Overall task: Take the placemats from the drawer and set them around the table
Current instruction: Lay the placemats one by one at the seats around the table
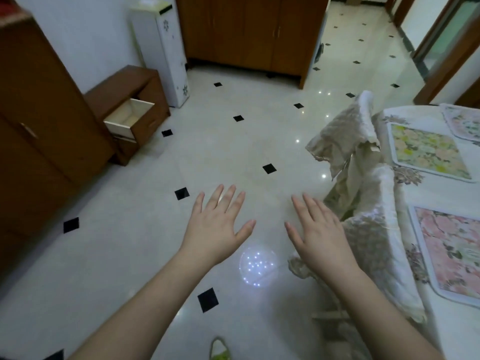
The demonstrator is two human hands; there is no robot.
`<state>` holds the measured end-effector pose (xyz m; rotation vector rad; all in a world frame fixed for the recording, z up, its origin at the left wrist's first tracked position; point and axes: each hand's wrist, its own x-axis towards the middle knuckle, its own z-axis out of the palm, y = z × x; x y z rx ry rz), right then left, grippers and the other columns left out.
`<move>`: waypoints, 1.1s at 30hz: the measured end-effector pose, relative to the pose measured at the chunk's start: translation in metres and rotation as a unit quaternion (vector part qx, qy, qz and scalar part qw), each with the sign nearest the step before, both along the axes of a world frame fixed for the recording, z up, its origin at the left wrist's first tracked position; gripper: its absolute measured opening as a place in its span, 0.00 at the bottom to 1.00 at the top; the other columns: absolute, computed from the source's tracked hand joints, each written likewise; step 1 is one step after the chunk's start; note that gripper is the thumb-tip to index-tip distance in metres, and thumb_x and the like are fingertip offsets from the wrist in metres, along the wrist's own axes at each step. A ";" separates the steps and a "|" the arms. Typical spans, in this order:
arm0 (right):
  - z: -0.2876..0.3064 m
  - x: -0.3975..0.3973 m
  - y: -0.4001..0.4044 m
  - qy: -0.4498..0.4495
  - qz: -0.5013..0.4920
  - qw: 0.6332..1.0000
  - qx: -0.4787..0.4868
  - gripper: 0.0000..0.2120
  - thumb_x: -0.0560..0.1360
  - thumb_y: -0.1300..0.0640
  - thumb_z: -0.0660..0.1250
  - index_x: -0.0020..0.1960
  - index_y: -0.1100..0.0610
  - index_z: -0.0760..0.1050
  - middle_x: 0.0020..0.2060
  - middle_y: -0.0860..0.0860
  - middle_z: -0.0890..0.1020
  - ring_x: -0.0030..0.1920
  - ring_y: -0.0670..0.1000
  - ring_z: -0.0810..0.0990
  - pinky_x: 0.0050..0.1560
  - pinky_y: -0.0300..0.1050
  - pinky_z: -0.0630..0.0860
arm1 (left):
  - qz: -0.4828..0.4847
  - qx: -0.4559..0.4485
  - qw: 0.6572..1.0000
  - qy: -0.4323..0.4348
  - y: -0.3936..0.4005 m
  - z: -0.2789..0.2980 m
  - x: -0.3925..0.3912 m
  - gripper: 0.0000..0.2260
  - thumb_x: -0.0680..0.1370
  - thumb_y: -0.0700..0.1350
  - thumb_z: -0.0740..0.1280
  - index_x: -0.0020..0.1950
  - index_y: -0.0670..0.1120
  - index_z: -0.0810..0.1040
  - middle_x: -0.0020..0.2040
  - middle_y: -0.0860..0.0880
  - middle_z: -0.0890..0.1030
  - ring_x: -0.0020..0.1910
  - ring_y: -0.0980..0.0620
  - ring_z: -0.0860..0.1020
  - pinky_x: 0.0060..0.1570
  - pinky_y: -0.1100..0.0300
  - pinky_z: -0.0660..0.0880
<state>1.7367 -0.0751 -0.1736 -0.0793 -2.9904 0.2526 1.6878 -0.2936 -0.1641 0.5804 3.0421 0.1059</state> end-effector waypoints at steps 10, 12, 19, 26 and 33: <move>-0.007 -0.065 -0.037 0.025 -0.007 0.999 0.044 0.28 0.78 0.44 0.52 0.72 0.56 0.70 0.70 0.57 0.74 0.69 0.59 0.73 0.67 0.55 0.68 | 0.014 -0.003 1.000 0.002 -0.027 0.001 -0.066 0.37 0.74 0.69 0.34 0.81 0.57 0.46 0.82 0.55 0.43 0.80 0.54 0.38 0.76 0.46 0.37; -0.010 -0.079 -0.028 0.026 -0.012 0.999 0.045 0.28 0.78 0.43 0.52 0.72 0.56 0.70 0.70 0.57 0.74 0.69 0.58 0.73 0.67 0.54 0.67 | 0.007 0.000 1.000 0.003 -0.016 0.002 -0.084 0.38 0.73 0.69 0.33 0.81 0.57 0.46 0.82 0.54 0.44 0.80 0.54 0.39 0.76 0.47 0.38; -0.022 -0.149 0.035 0.027 -0.043 0.998 0.043 0.28 0.79 0.43 0.51 0.74 0.55 0.68 0.71 0.57 0.72 0.71 0.59 0.71 0.68 0.56 0.68 | -0.036 -0.010 0.999 0.014 0.055 -0.002 -0.169 0.39 0.72 0.69 0.31 0.81 0.57 0.45 0.82 0.54 0.44 0.80 0.54 0.40 0.77 0.46 0.39; -0.020 -0.229 0.097 0.028 -0.051 0.998 0.022 0.28 0.78 0.43 0.50 0.72 0.55 0.70 0.70 0.57 0.74 0.69 0.59 0.73 0.68 0.56 0.68 | -0.050 -0.011 0.998 0.021 0.123 0.003 -0.255 0.38 0.73 0.68 0.33 0.81 0.57 0.46 0.82 0.54 0.47 0.80 0.53 0.42 0.77 0.48 0.39; -0.023 -0.305 0.134 0.030 -0.044 0.999 0.012 0.28 0.79 0.43 0.50 0.73 0.56 0.69 0.70 0.58 0.73 0.70 0.59 0.72 0.68 0.58 0.69 | -0.044 -0.002 0.999 0.027 0.157 0.001 -0.325 0.37 0.73 0.68 0.34 0.81 0.56 0.46 0.82 0.53 0.49 0.81 0.53 0.44 0.77 0.48 0.41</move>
